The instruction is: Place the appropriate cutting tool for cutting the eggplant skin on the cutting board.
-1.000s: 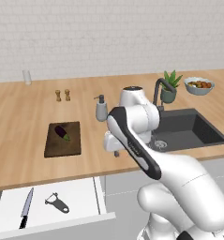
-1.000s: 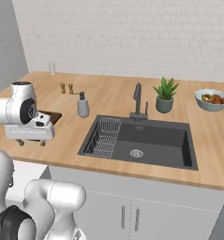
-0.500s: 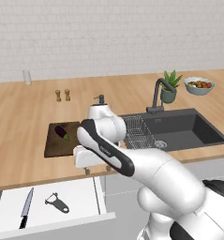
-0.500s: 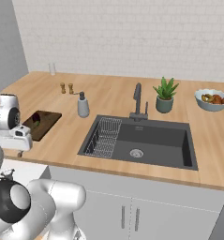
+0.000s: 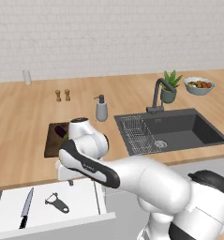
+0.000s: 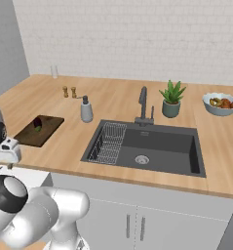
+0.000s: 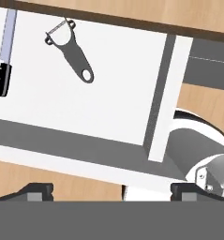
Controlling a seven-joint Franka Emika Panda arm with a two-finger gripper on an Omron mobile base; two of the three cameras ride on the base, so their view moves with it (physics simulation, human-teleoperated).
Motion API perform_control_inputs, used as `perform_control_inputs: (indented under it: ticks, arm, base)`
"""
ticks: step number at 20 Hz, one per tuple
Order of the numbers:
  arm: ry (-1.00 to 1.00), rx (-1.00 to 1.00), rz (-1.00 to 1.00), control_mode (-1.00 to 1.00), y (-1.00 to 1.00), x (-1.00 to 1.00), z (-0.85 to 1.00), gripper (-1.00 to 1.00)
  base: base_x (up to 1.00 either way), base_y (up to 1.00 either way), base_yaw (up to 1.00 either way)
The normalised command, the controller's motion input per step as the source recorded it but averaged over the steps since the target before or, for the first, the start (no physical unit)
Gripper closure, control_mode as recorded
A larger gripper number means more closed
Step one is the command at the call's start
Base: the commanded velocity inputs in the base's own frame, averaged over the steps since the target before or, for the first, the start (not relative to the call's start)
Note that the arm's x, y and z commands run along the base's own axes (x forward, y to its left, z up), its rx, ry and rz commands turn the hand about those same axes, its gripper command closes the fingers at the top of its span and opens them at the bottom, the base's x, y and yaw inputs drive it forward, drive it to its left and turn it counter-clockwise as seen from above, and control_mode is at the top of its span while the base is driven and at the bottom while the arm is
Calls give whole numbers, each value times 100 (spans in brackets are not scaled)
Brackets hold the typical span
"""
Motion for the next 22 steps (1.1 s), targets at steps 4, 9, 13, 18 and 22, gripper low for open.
perform_control_inputs:
  ticks: [4,9,13,18,22]
  arm:
    - [2,0,-14,-100,34,-4,-56,-100]
    - [1,0,-22,-100,10,-10,-56,-100]
    - [0,0,-22,-100,8,0,-66,-100]
    - [0,0,-19,-100,8,-5,-58,-100]
    - [6,0,-16,-100,21,-12,-49,-100]
  base:
    - [0,0,0]
    - [0,0,0]
    - [0,0,0]
    - [0,0,0]
    - [0,0,0]
